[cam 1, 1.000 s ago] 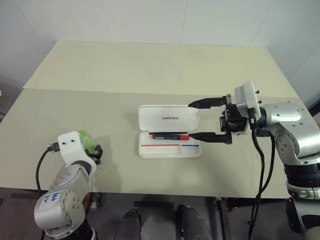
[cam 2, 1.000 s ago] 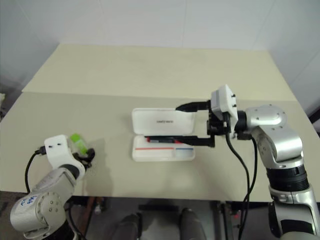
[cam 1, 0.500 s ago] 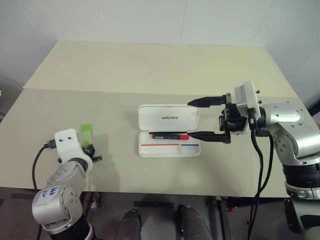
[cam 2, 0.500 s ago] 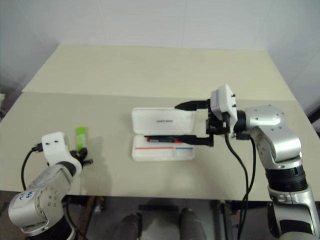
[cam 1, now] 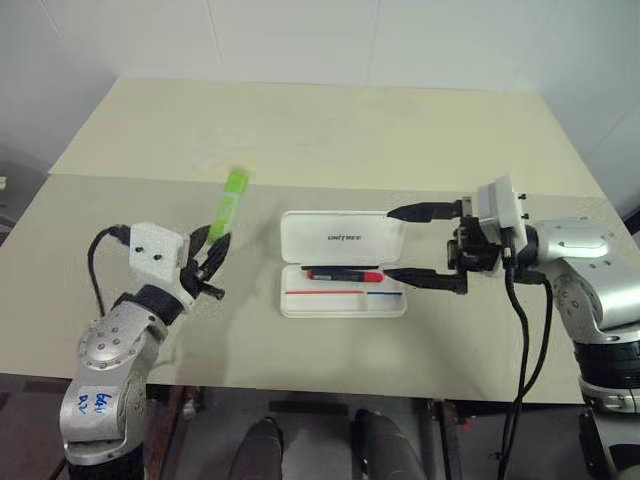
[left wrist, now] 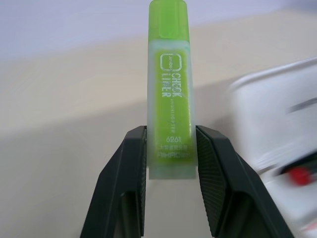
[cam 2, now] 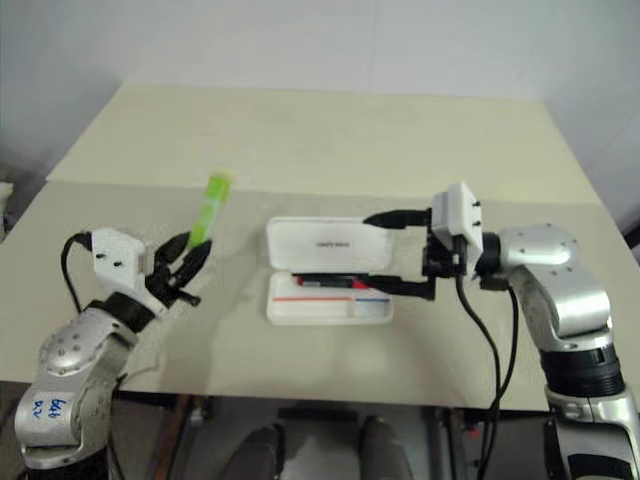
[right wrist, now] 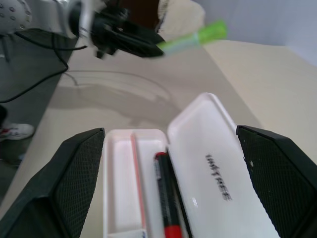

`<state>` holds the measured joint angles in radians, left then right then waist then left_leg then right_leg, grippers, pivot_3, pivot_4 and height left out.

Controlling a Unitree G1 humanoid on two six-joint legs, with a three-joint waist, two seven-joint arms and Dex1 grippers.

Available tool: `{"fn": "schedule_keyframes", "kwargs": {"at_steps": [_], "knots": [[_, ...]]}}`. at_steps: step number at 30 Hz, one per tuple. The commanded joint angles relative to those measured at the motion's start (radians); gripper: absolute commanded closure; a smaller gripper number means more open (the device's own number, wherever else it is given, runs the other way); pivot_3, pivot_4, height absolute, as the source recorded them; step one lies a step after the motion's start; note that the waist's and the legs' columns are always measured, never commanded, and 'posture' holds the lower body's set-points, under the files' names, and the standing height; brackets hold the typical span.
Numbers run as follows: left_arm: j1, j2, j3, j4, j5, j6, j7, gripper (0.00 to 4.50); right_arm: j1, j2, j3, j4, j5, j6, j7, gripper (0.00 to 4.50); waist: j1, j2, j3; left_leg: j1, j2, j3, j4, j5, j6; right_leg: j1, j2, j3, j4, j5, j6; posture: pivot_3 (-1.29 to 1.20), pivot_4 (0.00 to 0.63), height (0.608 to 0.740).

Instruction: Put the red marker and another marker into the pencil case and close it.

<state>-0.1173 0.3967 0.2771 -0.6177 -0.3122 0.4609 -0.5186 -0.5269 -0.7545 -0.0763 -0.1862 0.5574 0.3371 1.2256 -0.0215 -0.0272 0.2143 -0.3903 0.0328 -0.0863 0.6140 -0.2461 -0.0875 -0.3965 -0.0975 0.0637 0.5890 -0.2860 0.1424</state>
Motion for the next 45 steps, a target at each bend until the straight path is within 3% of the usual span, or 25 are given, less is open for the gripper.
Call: {"fn": "schedule_keyframes", "kwargs": {"at_steps": [1,6,12,18,26,45], "knots": [[-0.022,0.056,-0.013,0.025,-0.086,-0.133,-0.165,3.50,0.024,-0.044,-0.072,-0.058,0.027,0.005,-0.013,0.00,-0.002,0.000,0.000,0.000,0.000,0.001,0.000,0.000,0.000,0.000,0.000,0.000,0.000,0.000,0.000,0.00,0.150,0.740],[-0.037,0.162,-0.056,0.118,-0.086,-0.306,-0.357,3.50,0.092,-0.083,-0.136,-0.096,0.033,0.017,-0.040,0.00,-0.006,0.000,0.000,0.001,0.000,0.001,0.000,0.000,0.001,0.000,0.000,0.000,0.000,0.000,0.000,0.00,0.150,0.740],[-0.074,0.247,-0.158,0.252,-0.075,-0.357,-0.514,3.50,0.165,-0.104,-0.201,-0.157,0.045,0.032,-0.097,0.00,-0.006,0.000,0.000,0.001,0.000,0.001,0.000,0.000,0.001,0.000,0.000,0.001,0.001,0.000,0.000,0.00,0.150,0.740],[-0.263,0.300,-0.296,0.542,-0.008,-0.414,-0.671,3.50,0.267,-0.113,-0.273,-0.264,0.074,0.070,-0.168,0.00,-0.004,0.001,0.000,0.001,0.000,0.001,0.000,0.001,0.002,0.000,0.000,0.001,0.000,0.000,0.000,0.00,0.150,0.740],[-0.425,0.242,-0.424,0.675,0.048,-0.396,-0.722,3.50,0.341,-0.103,-0.308,-0.357,0.106,0.101,-0.247,0.00,-0.005,0.001,0.000,0.001,0.000,0.001,0.000,0.001,0.002,0.000,0.000,0.001,0.002,0.003,0.007,0.00,0.150,0.740],[-0.424,0.265,-0.473,0.657,0.144,-0.335,-0.687,3.50,0.374,-0.102,-0.310,-0.411,0.144,0.112,-0.332,0.00,-0.004,0.001,0.000,0.001,0.000,0.001,0.000,0.001,0.002,0.000,0.000,0.001,0.002,0.004,0.009,0.00,0.150,0.740]]}}
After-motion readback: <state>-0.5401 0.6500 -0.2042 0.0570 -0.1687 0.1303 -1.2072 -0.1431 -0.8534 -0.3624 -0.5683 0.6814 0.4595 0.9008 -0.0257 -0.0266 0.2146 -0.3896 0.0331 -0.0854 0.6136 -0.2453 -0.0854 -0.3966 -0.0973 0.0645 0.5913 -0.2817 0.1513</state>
